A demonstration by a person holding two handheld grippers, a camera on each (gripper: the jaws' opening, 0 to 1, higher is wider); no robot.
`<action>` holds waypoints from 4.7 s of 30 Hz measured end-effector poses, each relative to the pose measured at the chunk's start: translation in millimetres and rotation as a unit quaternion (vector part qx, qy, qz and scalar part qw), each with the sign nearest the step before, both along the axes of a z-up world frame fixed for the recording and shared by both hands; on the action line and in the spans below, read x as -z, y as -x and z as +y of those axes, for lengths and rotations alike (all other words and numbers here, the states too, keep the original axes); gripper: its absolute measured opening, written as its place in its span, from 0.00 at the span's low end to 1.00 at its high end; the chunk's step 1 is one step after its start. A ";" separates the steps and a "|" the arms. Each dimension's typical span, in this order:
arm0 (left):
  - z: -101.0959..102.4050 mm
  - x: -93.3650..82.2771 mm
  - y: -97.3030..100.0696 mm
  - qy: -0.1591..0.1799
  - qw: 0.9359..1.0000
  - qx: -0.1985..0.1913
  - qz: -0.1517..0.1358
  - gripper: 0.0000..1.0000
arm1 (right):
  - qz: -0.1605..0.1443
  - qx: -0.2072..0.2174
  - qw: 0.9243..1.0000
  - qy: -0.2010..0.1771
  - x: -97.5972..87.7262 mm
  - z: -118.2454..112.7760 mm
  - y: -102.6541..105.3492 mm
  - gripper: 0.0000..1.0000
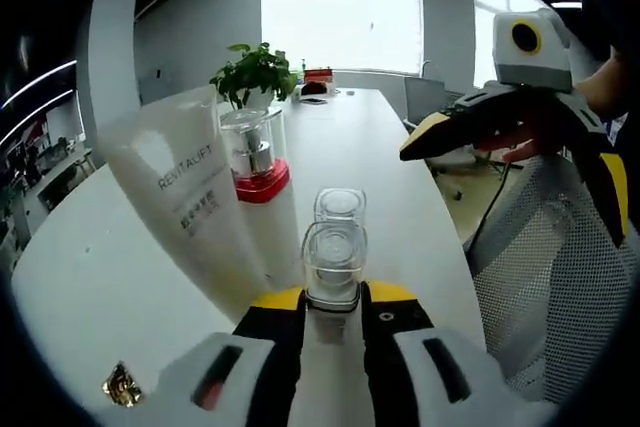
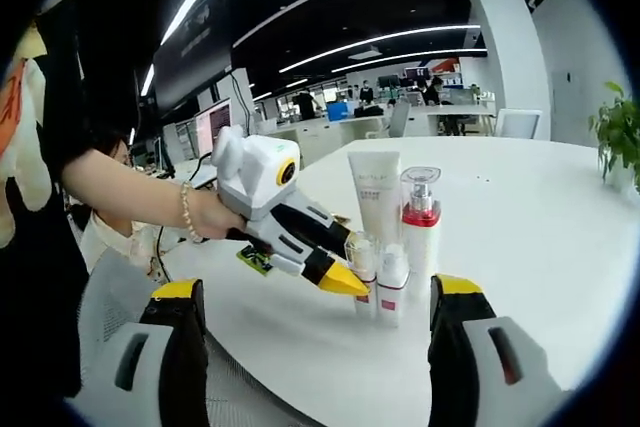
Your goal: Arrange the skincare products in the storage area until every visible bottle or jar stands upright without overlapping.
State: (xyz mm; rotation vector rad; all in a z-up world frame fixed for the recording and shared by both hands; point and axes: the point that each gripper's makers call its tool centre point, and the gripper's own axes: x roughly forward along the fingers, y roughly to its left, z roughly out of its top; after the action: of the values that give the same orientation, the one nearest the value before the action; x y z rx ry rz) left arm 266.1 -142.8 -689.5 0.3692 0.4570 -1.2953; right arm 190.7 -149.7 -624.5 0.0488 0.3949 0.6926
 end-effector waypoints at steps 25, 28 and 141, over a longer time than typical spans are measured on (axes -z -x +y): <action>50.2 -23.8 15.8 -0.011 0.995 -0.093 0.036 0.60 | -0.010 0.003 1.000 -0.005 -3.9 -4.5 -1.7 0.92; 60.6 -27.4 18.6 -0.010 0.993 -0.109 0.034 0.63 | -0.013 0.001 1.000 -0.001 -3.6 -5.3 -1.6 0.92; 252.3 63.3 -44.7 -0.145 0.875 -0.451 0.100 0.87 | 0.015 0.006 0.999 0.028 13.7 -7.4 -1.4 0.90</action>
State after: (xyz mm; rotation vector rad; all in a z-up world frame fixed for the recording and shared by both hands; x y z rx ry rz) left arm 310.8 109.5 -752.8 0.2170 0.8779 -0.3430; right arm 192.1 -157.0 -638.2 0.0076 0.4420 0.6691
